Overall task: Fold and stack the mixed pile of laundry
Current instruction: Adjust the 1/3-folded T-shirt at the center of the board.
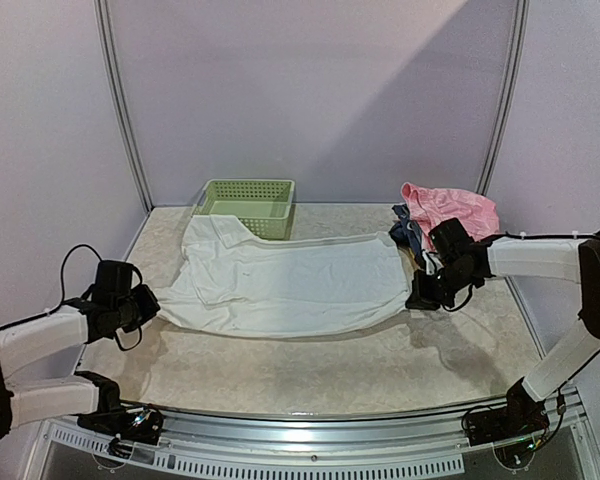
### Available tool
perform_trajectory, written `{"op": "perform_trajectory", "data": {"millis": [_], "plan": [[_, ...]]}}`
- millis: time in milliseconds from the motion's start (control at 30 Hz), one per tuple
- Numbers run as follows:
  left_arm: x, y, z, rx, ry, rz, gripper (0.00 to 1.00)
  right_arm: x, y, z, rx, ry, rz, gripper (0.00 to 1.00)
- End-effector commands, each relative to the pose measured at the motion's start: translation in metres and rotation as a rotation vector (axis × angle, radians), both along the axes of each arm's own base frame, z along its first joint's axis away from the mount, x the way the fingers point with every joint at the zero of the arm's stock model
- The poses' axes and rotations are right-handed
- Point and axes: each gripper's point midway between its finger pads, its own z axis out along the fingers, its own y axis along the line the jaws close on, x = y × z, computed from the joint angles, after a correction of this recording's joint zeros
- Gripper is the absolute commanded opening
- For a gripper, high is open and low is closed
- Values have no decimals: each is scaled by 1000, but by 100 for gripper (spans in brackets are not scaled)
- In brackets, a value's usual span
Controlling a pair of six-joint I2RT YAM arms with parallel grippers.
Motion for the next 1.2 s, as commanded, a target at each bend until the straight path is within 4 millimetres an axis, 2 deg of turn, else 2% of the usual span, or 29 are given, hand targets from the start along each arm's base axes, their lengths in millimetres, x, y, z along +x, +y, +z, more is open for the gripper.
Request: {"op": "perform_trajectory", "data": {"millis": [0,67,100,167,200,300,400,533,633,800,900,967,1067,1167], "plan": [[-7,15,54,54,-62,35,0,8,-15,44,-61,-81,-21,0],[-15,20,80,59,-119,56,0,3,-29,53,-106,-103,-51,0],[-21,23,87,62,-133,63,0,-2,-35,61,-109,-122,-67,0],[-32,27,93,64,-136,76,0,-16,-47,59,-120,-123,-99,0],[-38,28,90,65,-125,82,0,-22,-51,63,-114,-140,-112,0],[-52,24,72,25,-73,74,0,-39,-54,53,-91,-118,-120,0],[-64,18,54,-32,-42,68,0,-53,-52,32,-56,-70,-118,0],[-78,12,34,-89,-15,70,0,-71,-54,14,-29,-37,-137,0],[-83,5,20,-147,4,66,0,-77,-61,14,-32,-51,-160,0],[-91,-1,10,-190,33,64,0,-85,-62,9,-29,-33,-153,3],[-97,-5,3,-228,52,72,6,-89,-65,4,-42,-20,-161,7],[-101,-9,2,-271,50,77,15,-89,-66,7,-37,-30,-172,11],[-105,-13,9,-337,18,85,23,-89,-67,18,-21,-61,-188,24],[-111,-10,28,-371,-47,105,36,-87,-67,34,5,-106,-192,38]]}}
